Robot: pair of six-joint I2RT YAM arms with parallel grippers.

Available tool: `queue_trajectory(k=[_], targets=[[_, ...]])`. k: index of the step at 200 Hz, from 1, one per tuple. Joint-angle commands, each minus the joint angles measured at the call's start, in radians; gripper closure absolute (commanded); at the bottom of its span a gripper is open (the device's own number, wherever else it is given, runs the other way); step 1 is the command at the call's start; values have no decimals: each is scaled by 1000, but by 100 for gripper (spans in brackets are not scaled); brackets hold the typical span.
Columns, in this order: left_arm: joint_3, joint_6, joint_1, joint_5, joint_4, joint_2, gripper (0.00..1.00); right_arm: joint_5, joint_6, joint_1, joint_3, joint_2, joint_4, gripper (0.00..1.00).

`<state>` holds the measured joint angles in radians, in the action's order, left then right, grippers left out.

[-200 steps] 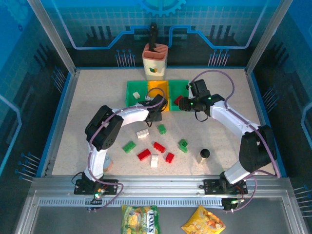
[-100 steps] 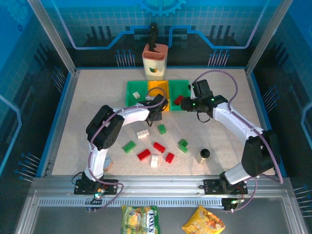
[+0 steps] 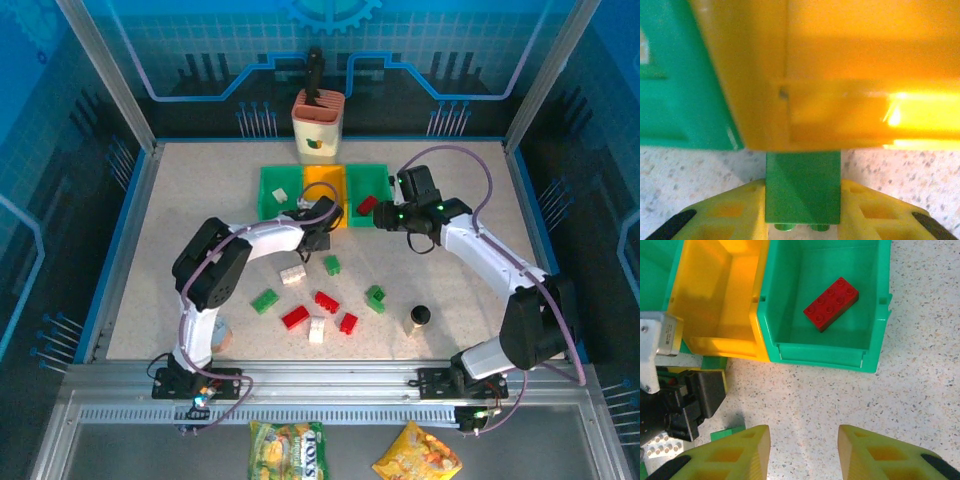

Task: Sort the legos into containers by color
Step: Pick up the lego from the center of the table.

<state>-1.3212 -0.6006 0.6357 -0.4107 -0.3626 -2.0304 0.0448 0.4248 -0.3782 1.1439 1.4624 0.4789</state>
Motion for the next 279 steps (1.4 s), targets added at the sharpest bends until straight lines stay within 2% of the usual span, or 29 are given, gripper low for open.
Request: queue_trajectory(k=[1, 48, 121, 243, 279], targets=[[44, 6, 20, 13, -43, 69, 65, 3, 5, 11, -16, -31, 17, 59], [92, -1, 32, 39, -52, 152, 66, 16, 6, 11, -38, -54, 21, 59], [6, 26, 36, 56, -85, 187, 66, 27, -3, 10, -21, -60, 37, 59], [-369, 149, -33, 70, -130, -63, 66, 56, -25, 37, -36, -104, 69, 59], [-431, 165, -66, 60, -115, -138, 66, 54, -30, 52, -42, -111, 75, 59]])
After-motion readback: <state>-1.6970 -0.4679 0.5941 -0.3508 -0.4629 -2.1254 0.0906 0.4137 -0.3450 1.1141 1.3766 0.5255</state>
